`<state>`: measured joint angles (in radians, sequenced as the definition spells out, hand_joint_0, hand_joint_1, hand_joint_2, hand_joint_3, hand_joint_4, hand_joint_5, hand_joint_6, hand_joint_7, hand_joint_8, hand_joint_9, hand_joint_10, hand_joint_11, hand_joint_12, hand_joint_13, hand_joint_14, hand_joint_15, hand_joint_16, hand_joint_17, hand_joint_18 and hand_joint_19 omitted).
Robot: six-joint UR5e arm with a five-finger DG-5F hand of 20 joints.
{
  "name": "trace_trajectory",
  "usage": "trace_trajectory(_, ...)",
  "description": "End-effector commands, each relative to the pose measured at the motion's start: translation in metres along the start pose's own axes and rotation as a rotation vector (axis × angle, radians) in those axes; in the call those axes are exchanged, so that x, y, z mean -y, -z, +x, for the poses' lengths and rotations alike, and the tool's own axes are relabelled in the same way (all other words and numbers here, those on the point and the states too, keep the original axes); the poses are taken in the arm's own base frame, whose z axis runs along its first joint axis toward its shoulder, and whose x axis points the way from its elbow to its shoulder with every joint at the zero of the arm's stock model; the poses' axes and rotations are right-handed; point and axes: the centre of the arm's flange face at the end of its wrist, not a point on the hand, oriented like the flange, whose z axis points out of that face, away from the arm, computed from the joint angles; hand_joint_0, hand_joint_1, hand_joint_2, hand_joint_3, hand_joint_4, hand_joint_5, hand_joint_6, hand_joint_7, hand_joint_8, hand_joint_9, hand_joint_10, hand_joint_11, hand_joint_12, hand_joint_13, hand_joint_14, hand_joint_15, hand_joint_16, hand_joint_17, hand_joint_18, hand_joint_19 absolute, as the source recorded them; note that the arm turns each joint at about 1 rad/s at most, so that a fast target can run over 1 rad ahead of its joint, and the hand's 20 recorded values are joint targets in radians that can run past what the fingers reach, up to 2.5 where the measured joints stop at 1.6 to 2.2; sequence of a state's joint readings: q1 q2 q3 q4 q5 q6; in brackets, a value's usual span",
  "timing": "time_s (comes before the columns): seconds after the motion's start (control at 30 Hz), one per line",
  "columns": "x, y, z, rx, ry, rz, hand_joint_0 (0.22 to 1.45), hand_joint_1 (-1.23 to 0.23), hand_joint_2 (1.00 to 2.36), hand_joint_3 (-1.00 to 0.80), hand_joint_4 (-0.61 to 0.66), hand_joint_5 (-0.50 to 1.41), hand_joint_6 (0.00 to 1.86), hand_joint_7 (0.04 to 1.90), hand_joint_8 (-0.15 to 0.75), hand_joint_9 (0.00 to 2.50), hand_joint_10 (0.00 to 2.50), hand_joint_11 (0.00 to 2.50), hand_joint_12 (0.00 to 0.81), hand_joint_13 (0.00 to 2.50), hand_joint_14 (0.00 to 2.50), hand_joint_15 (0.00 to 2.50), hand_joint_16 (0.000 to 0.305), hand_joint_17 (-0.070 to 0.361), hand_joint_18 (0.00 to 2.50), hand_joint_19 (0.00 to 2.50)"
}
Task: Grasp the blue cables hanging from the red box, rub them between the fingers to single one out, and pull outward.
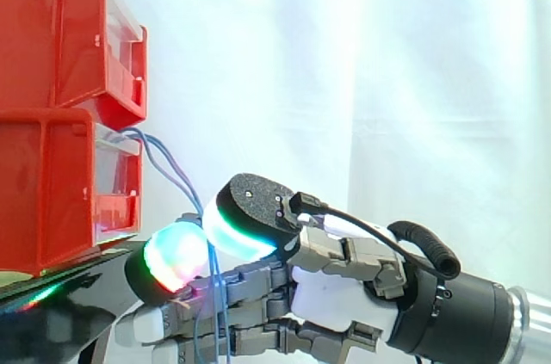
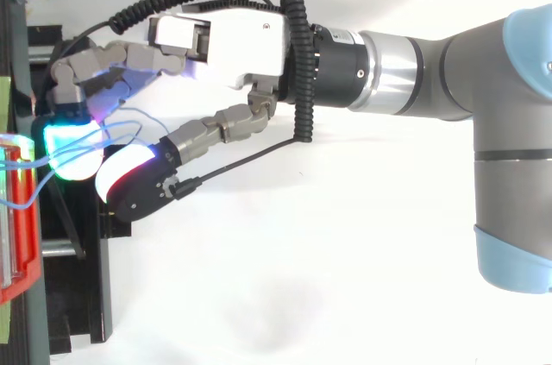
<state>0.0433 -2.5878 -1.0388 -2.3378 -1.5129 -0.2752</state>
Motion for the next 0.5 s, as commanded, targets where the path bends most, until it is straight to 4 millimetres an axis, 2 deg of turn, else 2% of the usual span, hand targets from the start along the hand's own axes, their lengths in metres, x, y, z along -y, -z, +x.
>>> trace_trajectory(0.0, -0.0007, -0.0012, -0.0064, -0.012, -0.007, 0.003, 0.52, -0.67, 1.01, -0.41, 0.20, -0.08, 0.50, 1.27, 0.286, 0.75, 0.01, 0.33, 0.363, 0.44, 0.01, 0.18, 0.048, 0.108, 0.43, 0.32)
trace_trajectory(0.13, -0.0010, -0.0017, -0.0088, -0.014, -0.010, 0.012, 0.53, -0.67, 1.01, -0.40, 0.19, -0.08, 0.50, 1.32, 0.285, 0.76, 0.01, 0.34, 0.362, 0.44, 0.01, 0.18, 0.048, 0.107, 0.43, 0.32)
trace_trajectory(0.47, -0.0071, -0.0073, -0.0161, -0.029, -0.033, 0.017, 0.53, -0.67, 1.01, -0.40, 0.19, -0.08, 0.53, 1.28, 0.284, 0.76, 0.01, 0.33, 0.359, 0.45, 0.01, 0.18, 0.047, 0.107, 0.44, 0.32)
